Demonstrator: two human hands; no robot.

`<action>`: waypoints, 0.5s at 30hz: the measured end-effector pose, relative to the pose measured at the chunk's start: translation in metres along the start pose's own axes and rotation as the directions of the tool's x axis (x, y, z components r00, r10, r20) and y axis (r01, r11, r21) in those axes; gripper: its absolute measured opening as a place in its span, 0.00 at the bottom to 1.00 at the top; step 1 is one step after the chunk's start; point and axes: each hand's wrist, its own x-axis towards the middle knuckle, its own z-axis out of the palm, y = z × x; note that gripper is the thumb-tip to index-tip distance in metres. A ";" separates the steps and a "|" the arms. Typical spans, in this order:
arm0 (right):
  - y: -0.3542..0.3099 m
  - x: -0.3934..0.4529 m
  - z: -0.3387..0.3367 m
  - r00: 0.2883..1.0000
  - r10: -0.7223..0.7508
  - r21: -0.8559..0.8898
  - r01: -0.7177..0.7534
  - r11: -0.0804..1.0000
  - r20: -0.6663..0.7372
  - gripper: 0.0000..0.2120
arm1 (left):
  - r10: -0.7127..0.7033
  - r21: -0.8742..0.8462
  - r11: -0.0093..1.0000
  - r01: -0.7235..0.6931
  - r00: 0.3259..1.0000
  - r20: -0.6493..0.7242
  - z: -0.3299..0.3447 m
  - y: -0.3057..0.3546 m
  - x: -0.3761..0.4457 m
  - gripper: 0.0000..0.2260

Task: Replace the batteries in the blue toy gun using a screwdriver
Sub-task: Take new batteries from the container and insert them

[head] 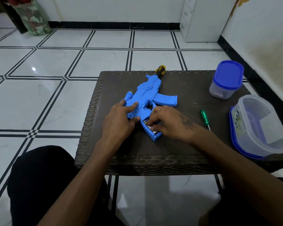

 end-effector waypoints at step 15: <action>0.008 -0.006 -0.019 0.992 -0.010 0.089 -0.001 0.996 0.128 0.19 | 0.007 0.026 1.000 -0.007 1.000 0.018 -0.003 0.005 -0.002 0.25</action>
